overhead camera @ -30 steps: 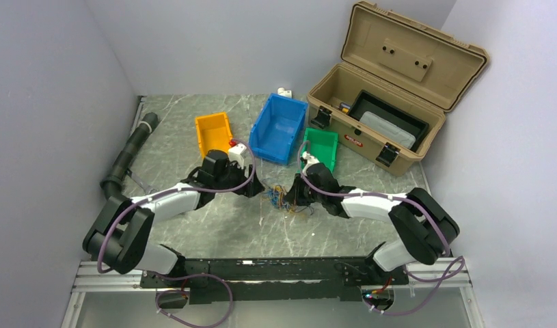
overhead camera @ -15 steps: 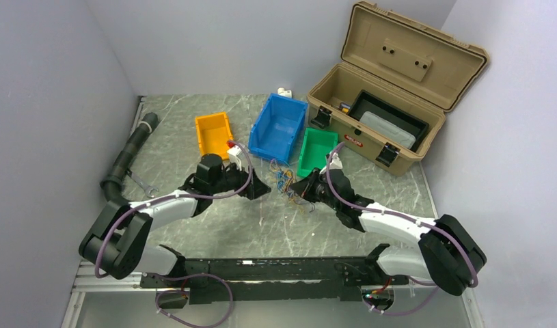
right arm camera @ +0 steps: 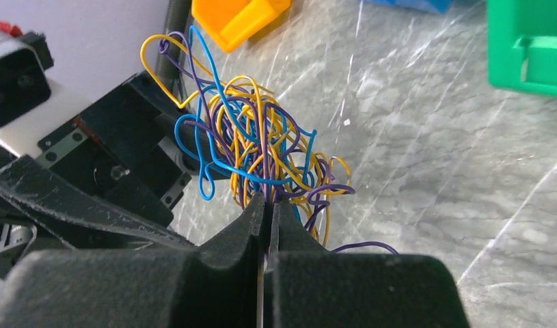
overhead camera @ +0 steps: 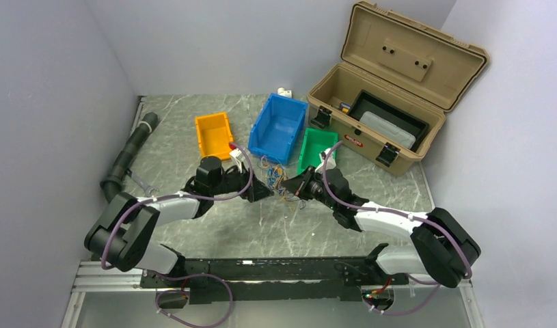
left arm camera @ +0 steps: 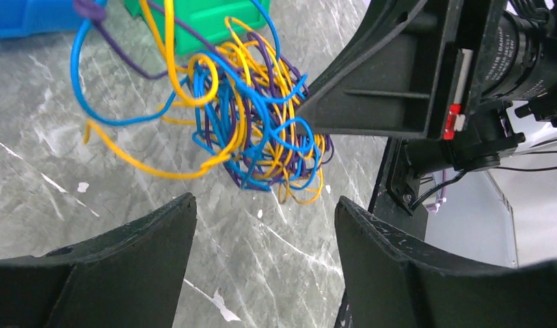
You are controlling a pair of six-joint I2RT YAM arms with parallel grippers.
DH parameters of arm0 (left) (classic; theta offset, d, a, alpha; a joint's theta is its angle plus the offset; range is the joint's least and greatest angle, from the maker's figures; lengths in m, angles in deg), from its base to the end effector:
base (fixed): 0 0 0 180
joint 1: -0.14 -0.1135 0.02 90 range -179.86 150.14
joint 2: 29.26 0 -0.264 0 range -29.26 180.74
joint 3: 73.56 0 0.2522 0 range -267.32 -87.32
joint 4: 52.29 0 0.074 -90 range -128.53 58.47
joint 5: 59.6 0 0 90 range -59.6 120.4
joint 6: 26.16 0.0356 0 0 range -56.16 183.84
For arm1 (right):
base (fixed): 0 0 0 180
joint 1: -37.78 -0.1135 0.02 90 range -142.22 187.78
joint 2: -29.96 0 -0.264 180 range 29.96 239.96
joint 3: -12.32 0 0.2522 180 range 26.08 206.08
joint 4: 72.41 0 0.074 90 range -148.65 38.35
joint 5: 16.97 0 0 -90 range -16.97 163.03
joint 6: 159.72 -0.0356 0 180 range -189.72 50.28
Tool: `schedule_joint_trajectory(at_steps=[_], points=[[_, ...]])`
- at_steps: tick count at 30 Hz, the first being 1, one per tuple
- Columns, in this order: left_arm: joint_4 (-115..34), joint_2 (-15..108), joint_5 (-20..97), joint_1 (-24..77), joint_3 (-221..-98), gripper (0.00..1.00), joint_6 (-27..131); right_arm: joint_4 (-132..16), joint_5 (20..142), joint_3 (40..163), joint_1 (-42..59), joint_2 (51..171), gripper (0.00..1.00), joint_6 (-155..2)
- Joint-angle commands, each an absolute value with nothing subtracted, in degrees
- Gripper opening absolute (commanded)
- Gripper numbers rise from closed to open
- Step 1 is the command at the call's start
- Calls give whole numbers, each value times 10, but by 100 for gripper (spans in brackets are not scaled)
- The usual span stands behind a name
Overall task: Untangle the cables
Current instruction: Untie the cable.
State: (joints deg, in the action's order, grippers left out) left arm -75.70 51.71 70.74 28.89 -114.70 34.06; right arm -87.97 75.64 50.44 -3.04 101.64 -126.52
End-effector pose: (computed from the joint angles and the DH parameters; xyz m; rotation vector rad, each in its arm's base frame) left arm 0.2250 -0.1497 0.1841 0.5160 1.9468 -1.3323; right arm 0.1892 0.1655 0.1908 0.2541 2.0567 1.1640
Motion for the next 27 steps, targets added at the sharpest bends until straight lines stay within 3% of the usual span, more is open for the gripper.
schedule_joint_trajectory(at_steps=[1, 4, 6, 8, 9, 13, 21, 27], points=[[-781, 525, 732, 289, -1167, 76, 337, -922, 756, 534, -64, 1027, 0, -1242], [-772, 521, 728, 289, -1168, 68, 344, -924, 739, 546, -98, 1033, 0, -1228], [-765, 512, 721, 289, -1166, 45, 352, -925, 731, 549, -112, 1039, 0, -1227], [-752, 500, 706, 289, -1163, 10, 361, -922, 731, 549, -118, 1045, 0, -1226], [-743, 494, 697, 288, -1162, 0, 366, -920, 716, 546, -119, 1046, 0, -1227], [-707, 472, 663, 285, -1160, 0, 387, -840, 635, 534, -118, 1015, 0, -1246], [-591, 482, 591, 285, -1192, 0, 426, -488, 368, 554, -116, 904, 0, -1351], [-530, 519, 576, 286, -1228, 0, 440, -294, 279, 550, -111, 850, 0, -1437]])
